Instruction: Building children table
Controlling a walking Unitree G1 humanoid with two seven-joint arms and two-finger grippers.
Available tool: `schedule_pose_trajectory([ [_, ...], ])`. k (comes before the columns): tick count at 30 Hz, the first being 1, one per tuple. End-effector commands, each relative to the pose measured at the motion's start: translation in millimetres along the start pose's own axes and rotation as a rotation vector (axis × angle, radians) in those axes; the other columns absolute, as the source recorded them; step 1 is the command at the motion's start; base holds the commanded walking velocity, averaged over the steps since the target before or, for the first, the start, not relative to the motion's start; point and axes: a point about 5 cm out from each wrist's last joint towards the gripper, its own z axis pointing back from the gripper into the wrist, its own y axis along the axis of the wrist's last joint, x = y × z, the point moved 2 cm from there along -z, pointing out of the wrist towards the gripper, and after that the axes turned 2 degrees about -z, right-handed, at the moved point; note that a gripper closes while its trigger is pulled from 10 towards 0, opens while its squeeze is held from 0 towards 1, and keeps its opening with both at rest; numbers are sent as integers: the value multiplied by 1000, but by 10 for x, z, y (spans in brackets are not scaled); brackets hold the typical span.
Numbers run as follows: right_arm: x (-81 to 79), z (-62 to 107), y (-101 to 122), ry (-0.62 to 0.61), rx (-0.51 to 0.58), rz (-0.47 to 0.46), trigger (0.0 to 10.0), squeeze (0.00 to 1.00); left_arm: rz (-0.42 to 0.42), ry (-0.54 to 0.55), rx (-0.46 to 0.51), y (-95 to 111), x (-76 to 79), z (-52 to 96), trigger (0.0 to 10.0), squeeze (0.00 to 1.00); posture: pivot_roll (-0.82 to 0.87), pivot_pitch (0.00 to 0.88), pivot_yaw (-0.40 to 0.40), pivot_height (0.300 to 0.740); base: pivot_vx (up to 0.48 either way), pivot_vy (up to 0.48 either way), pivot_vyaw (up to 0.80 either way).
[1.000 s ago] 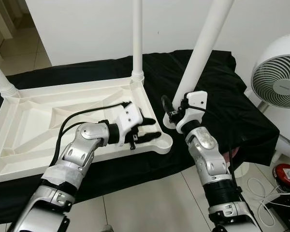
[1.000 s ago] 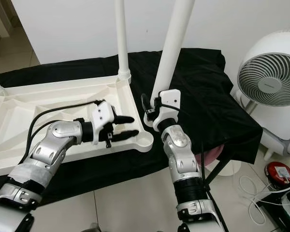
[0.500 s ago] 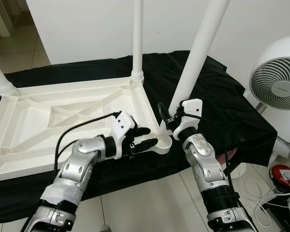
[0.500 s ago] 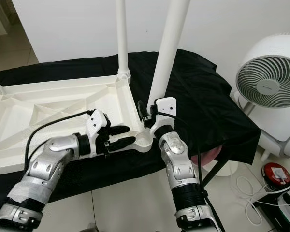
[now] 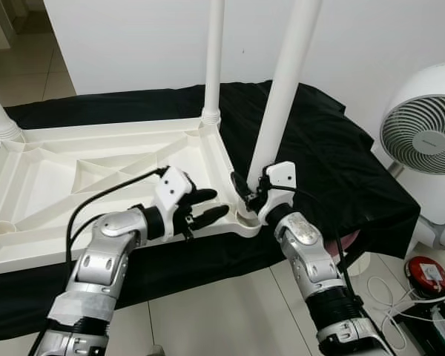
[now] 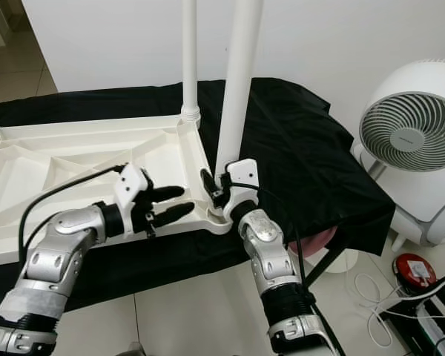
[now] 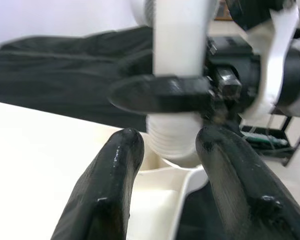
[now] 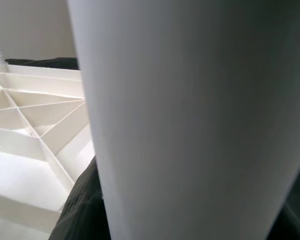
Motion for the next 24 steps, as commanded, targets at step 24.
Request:
schedule_pose_trajectory([
  [24,11,269,-204,263,-94,99,10000,0,13,344,-34,38,-266,79,10000,0,22,9,-39,740,0,0,0],
])
